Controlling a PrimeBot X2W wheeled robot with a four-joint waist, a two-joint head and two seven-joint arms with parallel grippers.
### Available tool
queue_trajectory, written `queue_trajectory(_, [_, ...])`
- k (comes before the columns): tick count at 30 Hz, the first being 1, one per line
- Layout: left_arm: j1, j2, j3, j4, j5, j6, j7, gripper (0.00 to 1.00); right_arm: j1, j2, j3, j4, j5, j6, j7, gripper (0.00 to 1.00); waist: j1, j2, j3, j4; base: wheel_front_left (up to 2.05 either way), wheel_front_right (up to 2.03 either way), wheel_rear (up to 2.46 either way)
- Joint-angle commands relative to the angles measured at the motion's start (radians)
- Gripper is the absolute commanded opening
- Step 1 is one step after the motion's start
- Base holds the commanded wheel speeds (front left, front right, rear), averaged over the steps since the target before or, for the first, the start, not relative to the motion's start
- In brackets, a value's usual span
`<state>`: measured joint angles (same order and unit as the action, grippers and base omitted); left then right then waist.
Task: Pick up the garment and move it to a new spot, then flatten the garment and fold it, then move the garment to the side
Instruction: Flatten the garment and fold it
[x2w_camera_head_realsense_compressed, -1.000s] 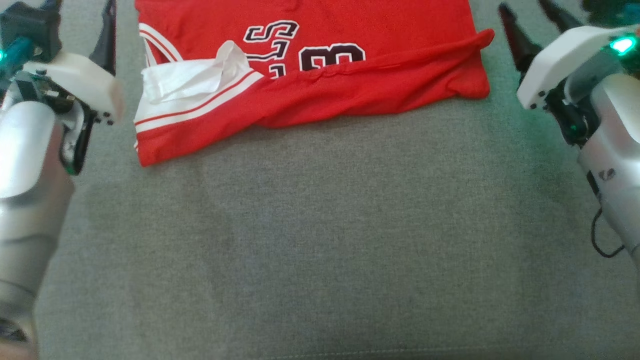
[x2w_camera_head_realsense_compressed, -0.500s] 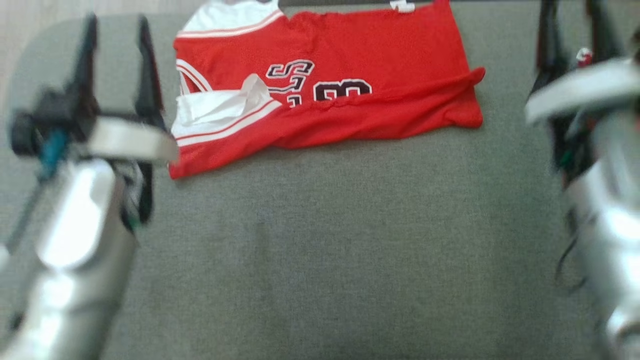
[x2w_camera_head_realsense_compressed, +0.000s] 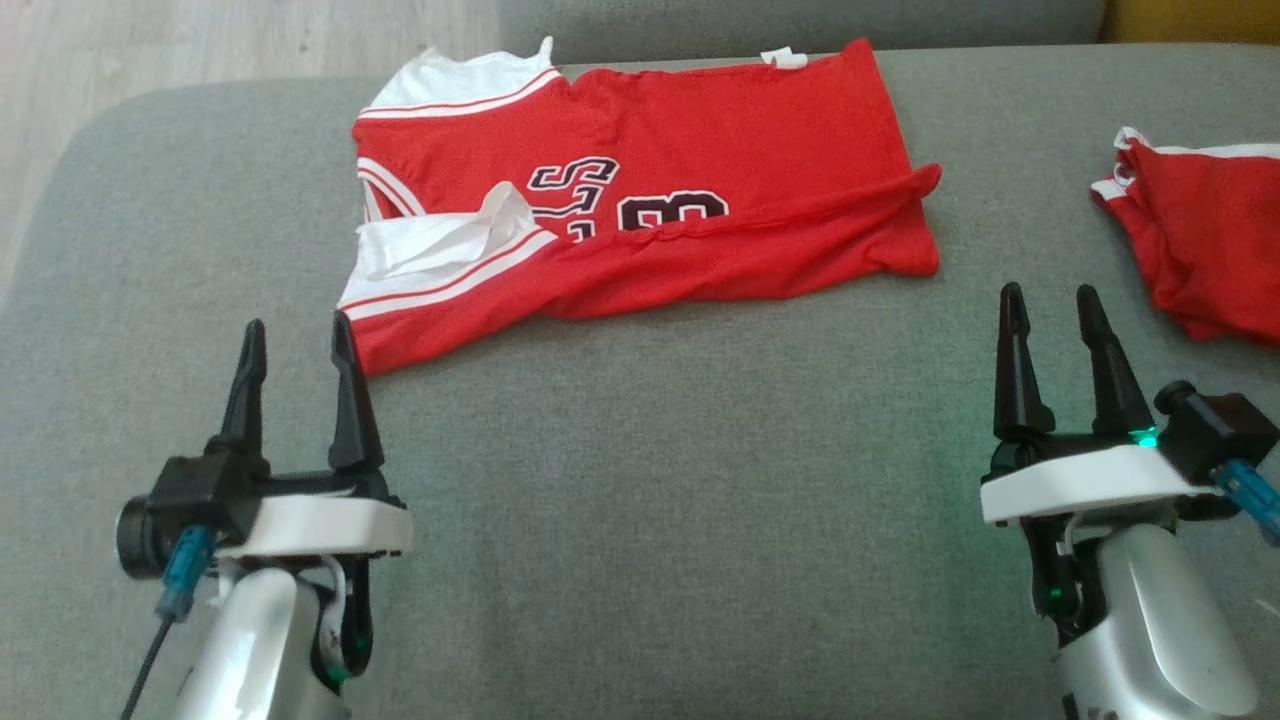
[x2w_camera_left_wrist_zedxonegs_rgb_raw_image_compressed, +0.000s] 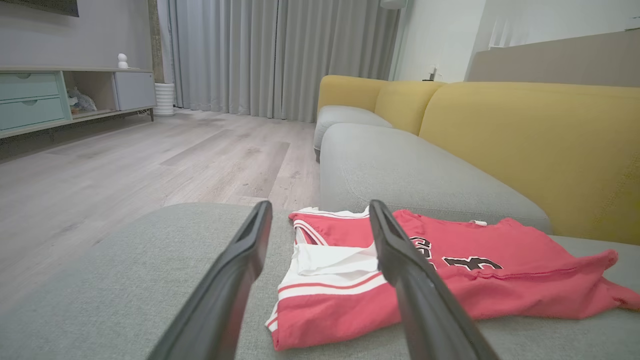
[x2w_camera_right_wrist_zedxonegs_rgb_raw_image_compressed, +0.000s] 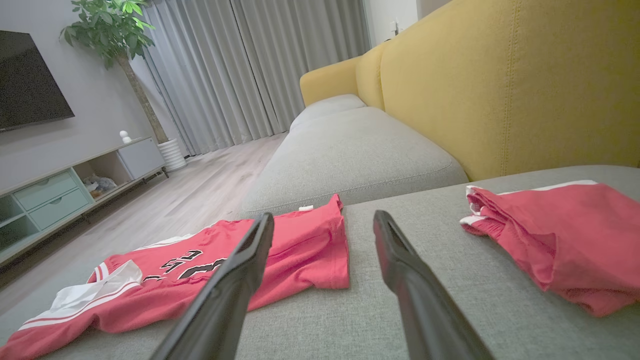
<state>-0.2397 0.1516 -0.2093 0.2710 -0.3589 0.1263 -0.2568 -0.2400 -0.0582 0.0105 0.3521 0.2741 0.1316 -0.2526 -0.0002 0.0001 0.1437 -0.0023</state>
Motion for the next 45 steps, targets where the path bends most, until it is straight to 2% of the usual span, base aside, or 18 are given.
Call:
queue_trajectory(1, [-0.034,0.006,0.061,-0.029,0.022,-0.016,-0.005,1.00,-0.014,0.008,0.033,-0.053,0.010,-0.001,-0.009,1.00,0.0002,-0.0001,0.008,-0.007,0.00,0.00,0.00])
queue_trajectory(3, [-0.051,0.001,0.074,-0.002,0.041,-0.041,-0.005,1.00,-0.018,0.008,0.040,-0.071,0.012,-0.001,-0.009,1.00,0.0002,-0.0001,0.024,-0.016,0.00,0.00,0.00])
queue_trajectory(7, [-0.107,0.006,0.075,0.103,0.049,-0.058,-0.001,1.00,-0.034,0.008,0.044,-0.089,0.012,-0.001,-0.009,1.00,0.0002,-0.0001,0.059,-0.028,0.00,0.00,0.00])
queue_trajectory(13, [-0.226,0.025,0.085,0.292,0.038,-0.046,0.077,1.00,-0.043,0.008,0.061,-0.103,0.028,-0.001,-0.009,1.00,0.0002,-0.0001,0.124,-0.046,0.00,0.00,0.00])
queue_trajectory(20, [-0.307,0.049,0.065,0.468,0.042,-0.055,0.172,1.00,-0.051,0.008,0.076,-0.114,0.037,-0.001,-0.009,1.00,0.0002,-0.0001,0.166,-0.063,0.00,0.00,0.00])
queue_trajectory(27, [-0.348,0.066,0.071,0.568,0.032,-0.046,0.181,1.00,-0.056,0.008,0.088,-0.119,0.056,-0.001,-0.009,1.00,0.0002,-0.0001,0.180,-0.084,0.00,0.00,0.00])
queue_trajectory(30, [-0.361,0.069,0.061,0.606,0.030,-0.061,0.205,1.00,-0.056,0.008,0.089,-0.120,0.059,-0.001,-0.009,1.00,0.0002,-0.0001,0.184,-0.091,0.00,0.00,0.00])
queue_trajectory(31, [-0.365,0.069,0.056,0.616,0.028,-0.069,0.215,0.33,-0.055,0.008,0.087,-0.120,0.059,-0.001,-0.009,1.00,0.0002,-0.0001,0.185,-0.092,0.00,0.00,0.00])
queue_trajectory(32, [-0.368,0.068,0.054,0.623,0.027,-0.074,0.218,0.00,-0.055,0.008,0.083,-0.119,0.059,-0.001,-0.009,1.00,0.0002,-0.0001,0.184,-0.093,0.00,0.00,0.00])
queue_trajectory(35, [-0.378,0.069,0.054,0.622,0.024,-0.078,0.199,0.00,-0.060,0.008,0.075,-0.114,0.054,-0.001,-0.009,1.00,0.0002,-0.0001,0.184,-0.091,0.00,0.00,0.00])
queue_trajectory(39, [-0.403,0.059,0.061,0.576,0.022,-0.076,0.084,0.00,-0.088,0.008,0.071,-0.052,0.003,-0.001,-0.007,1.00,0.0002,-0.0001,0.176,-0.067,0.00,0.00,0.00])
queue_trajectory(45, [-0.437,0.047,0.040,0.434,0.052,-0.112,0.000,0.00,-0.234,0.008,0.037,0.092,-0.054,-0.001,0.114,1.00,0.0002,-0.0001,0.185,-0.025,0.00,0.00,0.00])
